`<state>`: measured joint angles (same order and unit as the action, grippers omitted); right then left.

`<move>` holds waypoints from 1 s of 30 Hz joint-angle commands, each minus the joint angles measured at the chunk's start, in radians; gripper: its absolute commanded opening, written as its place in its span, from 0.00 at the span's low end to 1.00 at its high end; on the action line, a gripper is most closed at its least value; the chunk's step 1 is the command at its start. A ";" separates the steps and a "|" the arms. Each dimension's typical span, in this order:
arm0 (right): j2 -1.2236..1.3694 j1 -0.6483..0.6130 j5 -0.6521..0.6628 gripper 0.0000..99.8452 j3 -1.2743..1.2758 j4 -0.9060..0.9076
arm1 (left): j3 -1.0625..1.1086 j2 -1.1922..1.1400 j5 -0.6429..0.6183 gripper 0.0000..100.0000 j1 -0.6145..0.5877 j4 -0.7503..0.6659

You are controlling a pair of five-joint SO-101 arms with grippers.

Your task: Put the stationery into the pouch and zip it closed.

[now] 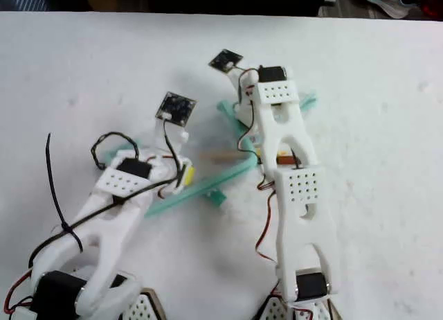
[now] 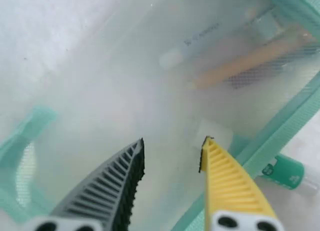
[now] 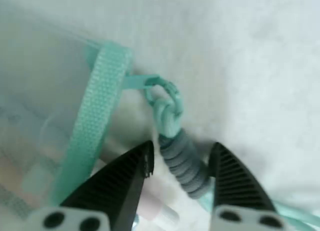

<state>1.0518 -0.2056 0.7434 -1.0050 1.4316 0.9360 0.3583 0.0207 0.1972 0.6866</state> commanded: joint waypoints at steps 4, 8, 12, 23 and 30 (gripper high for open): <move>-0.065 -0.027 0.011 0.02 -0.106 0.042 | -0.031 0.048 -0.026 0.21 0.005 -0.012; -0.136 -0.042 -0.032 0.02 -0.258 0.174 | -0.040 0.050 -0.038 0.21 -0.022 0.008; -0.188 -0.042 -0.146 0.02 -0.417 0.275 | -0.046 0.124 -0.035 0.21 -0.002 0.091; -0.380 -0.059 -0.381 0.02 -0.436 0.294 | 0.150 0.561 0.018 0.21 0.067 0.135; -0.630 -0.160 -0.376 0.02 -0.098 0.292 | 0.269 0.843 0.017 0.21 0.070 0.140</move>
<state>0.5746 -0.3161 0.3751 -1.2152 1.7031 1.1937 1.0825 0.0284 0.2539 0.8186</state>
